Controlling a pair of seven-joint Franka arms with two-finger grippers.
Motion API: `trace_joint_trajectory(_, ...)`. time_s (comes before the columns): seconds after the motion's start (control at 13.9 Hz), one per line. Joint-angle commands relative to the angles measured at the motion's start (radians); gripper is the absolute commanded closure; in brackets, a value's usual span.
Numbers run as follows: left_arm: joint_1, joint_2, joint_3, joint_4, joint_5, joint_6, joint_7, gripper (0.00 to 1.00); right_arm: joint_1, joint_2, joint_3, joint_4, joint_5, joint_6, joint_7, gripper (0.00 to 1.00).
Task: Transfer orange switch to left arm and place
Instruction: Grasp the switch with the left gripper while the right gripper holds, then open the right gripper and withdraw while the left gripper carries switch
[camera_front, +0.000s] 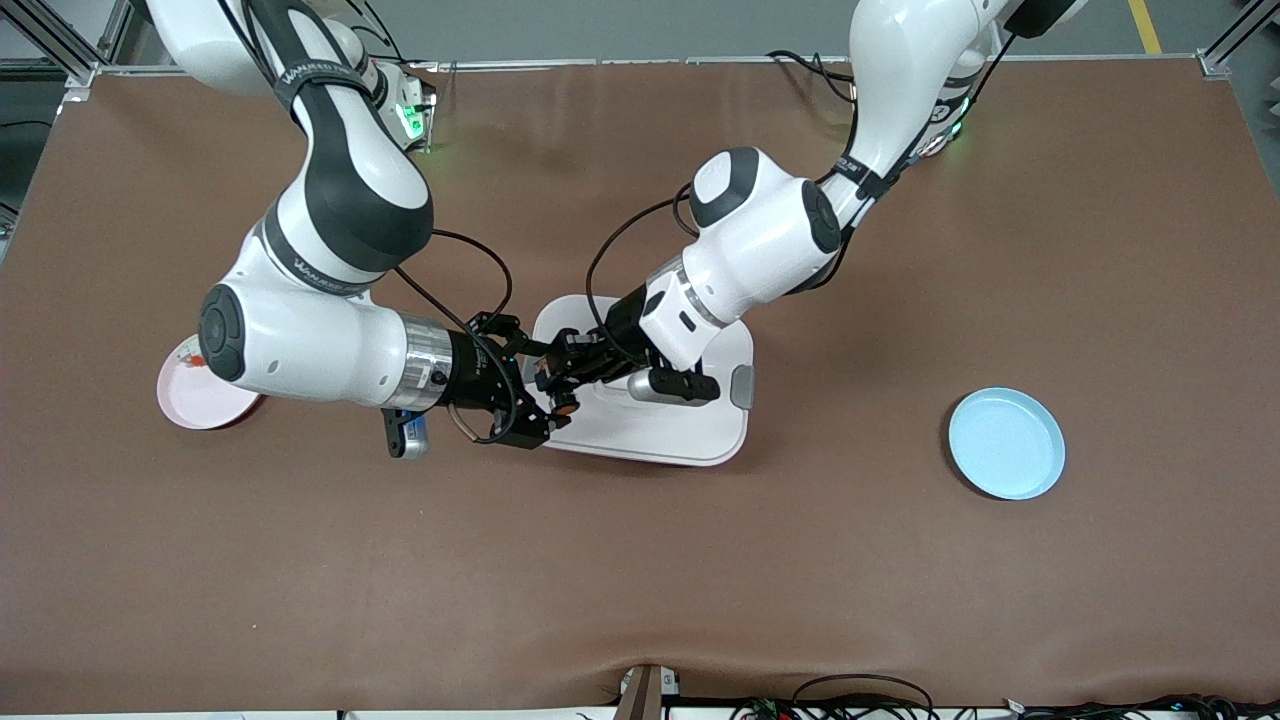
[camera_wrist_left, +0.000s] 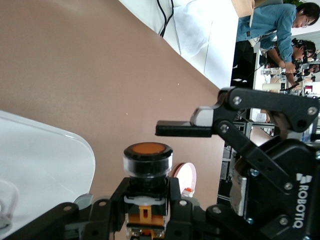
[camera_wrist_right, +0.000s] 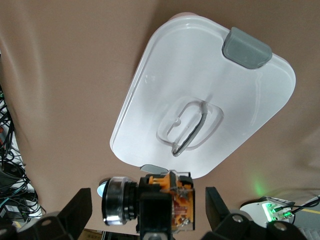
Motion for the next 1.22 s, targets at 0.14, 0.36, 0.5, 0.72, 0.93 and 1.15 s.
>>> trace_joint_trajectory(0.14, 0.024, -0.096, 0.006, -0.06, -0.004, -0.044, 0.008, 1.0, -0.036, 0.005, 0.0, 0.024, 0.015, -0.041, -0.075, 0.0)
trace_joint_trajectory(0.36, 0.069, -0.171, 0.011, -0.13, 0.02, -0.113, 0.008, 1.0, -0.075, 0.001, -0.004, 0.024, 0.01, -0.118, -0.172, 0.0)
trace_joint_trajectory(0.5, 0.113, -0.203, 0.009, -0.135, 0.143, -0.239, -0.001, 1.0, -0.104, -0.002, -0.007, 0.024, 0.007, -0.166, -0.236, 0.0)
trace_joint_trajectory(0.72, 0.18, -0.258, 0.011, -0.131, 0.183, -0.435, -0.006, 1.0, -0.153, -0.005, -0.01, 0.024, -0.007, -0.239, -0.331, 0.0)
trace_joint_trajectory(0.93, 0.234, -0.318, 0.011, -0.13, 0.269, -0.607, -0.007, 1.0, -0.184, -0.007, -0.01, 0.024, -0.105, -0.319, -0.438, 0.0)
trace_joint_trajectory(1.15, 0.291, -0.384, 0.011, -0.126, 0.359, -0.803, -0.006, 1.0, -0.216, -0.038, -0.011, 0.024, -0.194, -0.411, -0.529, 0.0)
